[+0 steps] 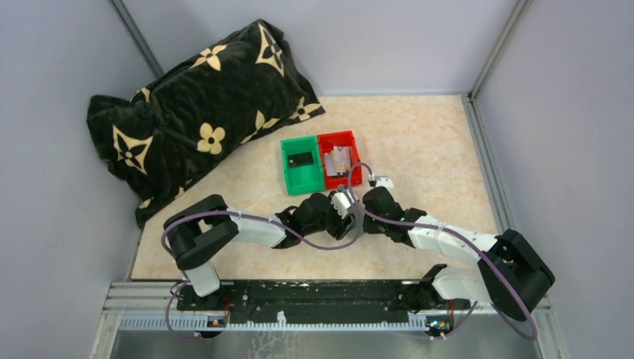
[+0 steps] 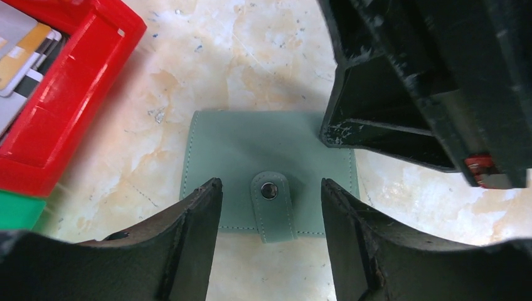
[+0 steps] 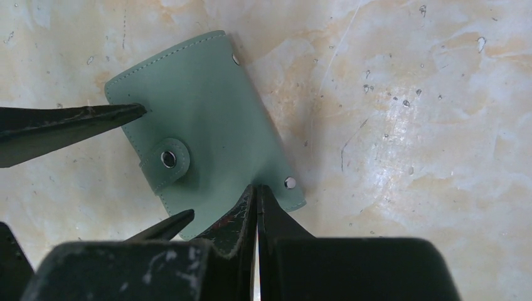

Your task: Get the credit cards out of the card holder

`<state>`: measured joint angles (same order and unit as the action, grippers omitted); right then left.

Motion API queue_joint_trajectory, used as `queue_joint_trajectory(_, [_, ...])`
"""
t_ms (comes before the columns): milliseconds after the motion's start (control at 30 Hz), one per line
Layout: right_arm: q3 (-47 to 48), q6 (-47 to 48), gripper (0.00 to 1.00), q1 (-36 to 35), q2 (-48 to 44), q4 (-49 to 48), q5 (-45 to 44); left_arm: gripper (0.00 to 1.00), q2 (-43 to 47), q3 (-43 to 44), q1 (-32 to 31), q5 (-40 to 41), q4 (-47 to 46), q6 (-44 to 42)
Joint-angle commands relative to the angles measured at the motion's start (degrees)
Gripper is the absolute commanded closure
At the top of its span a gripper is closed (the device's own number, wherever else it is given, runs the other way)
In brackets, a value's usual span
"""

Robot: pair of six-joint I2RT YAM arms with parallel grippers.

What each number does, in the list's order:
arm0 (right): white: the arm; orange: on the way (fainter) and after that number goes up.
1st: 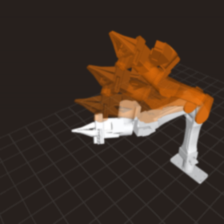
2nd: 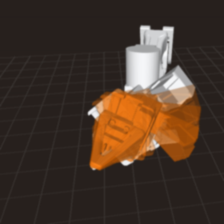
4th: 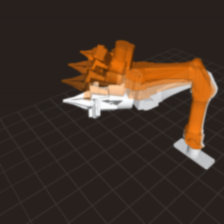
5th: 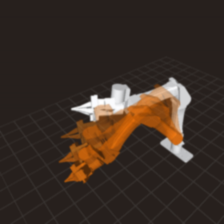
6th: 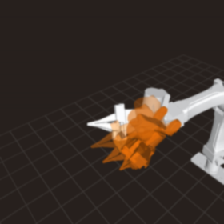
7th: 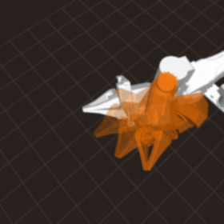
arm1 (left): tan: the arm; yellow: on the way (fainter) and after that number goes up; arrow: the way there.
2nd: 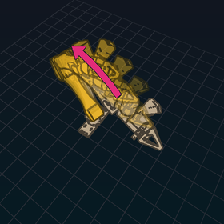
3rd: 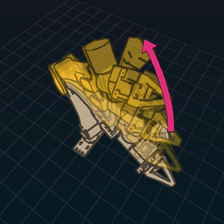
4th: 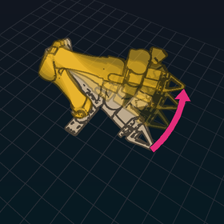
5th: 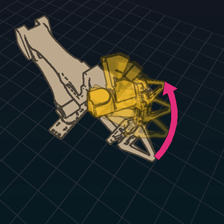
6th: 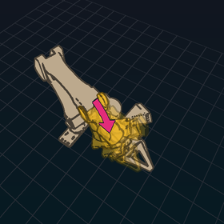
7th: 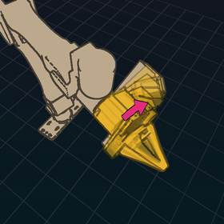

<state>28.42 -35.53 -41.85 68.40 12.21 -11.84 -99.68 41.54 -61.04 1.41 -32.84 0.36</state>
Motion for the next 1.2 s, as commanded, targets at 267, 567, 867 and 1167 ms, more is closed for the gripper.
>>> queue_joint_trajectory(267, [-1.33,-1.6,1.0,-0.08,-1.21,-0.97,2.85,0.54,-6.2,1.92,-0.26,-0.18,1.8,-1.69])
queue_joint_trajectory(567, [-1.6,-2.87,1.0,-0.08,-0.39,-1.98,3.52,1.0,-0.89,-1.4,-0.3,2.01,0.42,0.36])
queue_joint_trajectory(867, [-2.72,-4.25,1.0,1.59,-2.09,-2.95,4.63,1.0,18.98,-8.04,-0.29,10.08,2.55,2.1])
queue_joint_trajectory(1167, [1.02,-4.05,0.48,1.59,-12.11,1.83,2.14,1.0,27.45,-6.7,-0.31,10.59,7.58,-0.26])
